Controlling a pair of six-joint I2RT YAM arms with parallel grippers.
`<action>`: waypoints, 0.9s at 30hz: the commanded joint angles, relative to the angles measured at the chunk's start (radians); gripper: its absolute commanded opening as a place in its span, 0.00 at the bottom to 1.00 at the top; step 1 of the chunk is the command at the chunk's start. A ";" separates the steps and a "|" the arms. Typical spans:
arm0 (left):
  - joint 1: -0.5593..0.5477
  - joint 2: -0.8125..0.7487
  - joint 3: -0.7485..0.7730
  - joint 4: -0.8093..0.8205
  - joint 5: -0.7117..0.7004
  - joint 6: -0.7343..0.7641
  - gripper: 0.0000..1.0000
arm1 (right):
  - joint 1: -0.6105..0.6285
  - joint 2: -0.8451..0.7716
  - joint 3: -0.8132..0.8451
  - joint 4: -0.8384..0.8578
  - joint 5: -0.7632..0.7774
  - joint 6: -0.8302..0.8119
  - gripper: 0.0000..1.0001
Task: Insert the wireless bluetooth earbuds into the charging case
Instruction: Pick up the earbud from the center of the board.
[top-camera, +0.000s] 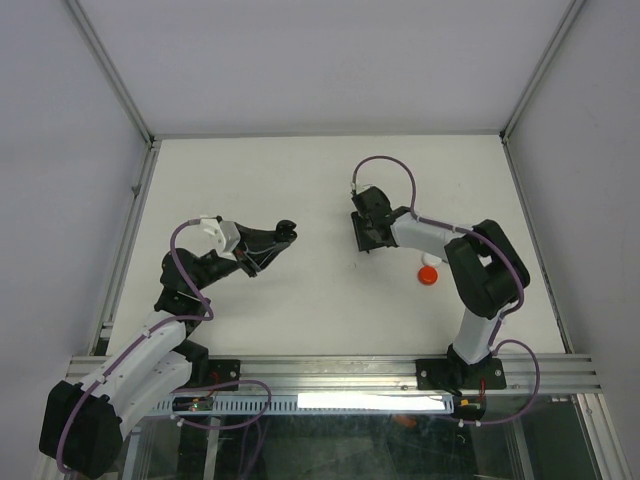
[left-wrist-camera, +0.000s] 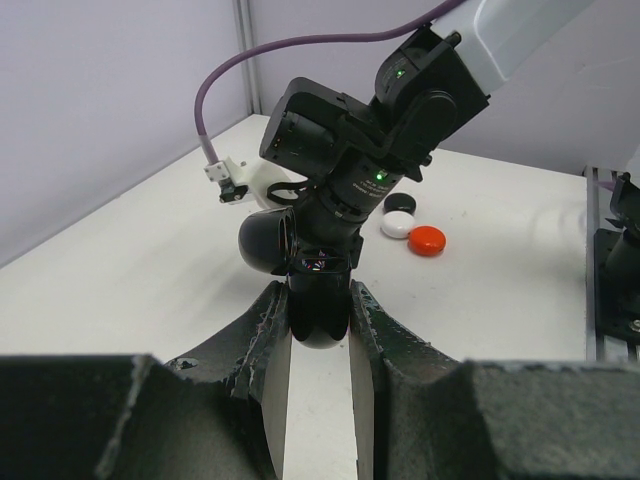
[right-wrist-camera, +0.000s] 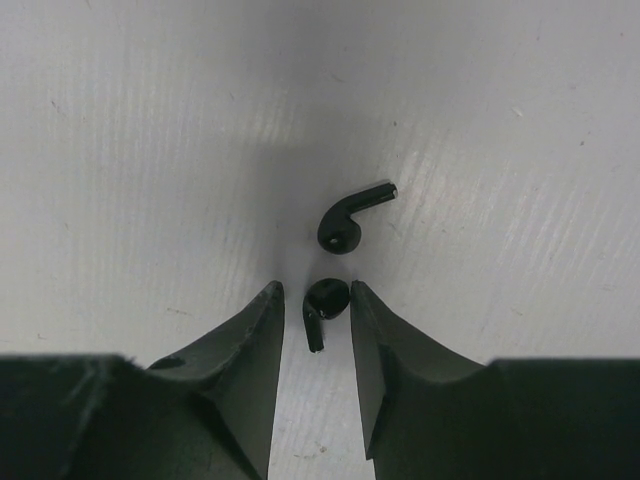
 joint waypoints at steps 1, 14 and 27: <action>-0.003 -0.012 0.020 0.045 0.021 0.009 0.07 | -0.009 0.024 0.041 -0.059 -0.023 0.006 0.35; -0.002 -0.009 0.016 0.055 0.026 0.003 0.07 | -0.007 0.014 0.049 -0.087 -0.032 -0.017 0.24; -0.003 -0.004 0.000 0.097 0.020 -0.020 0.08 | 0.016 -0.090 0.032 -0.058 -0.093 -0.033 0.18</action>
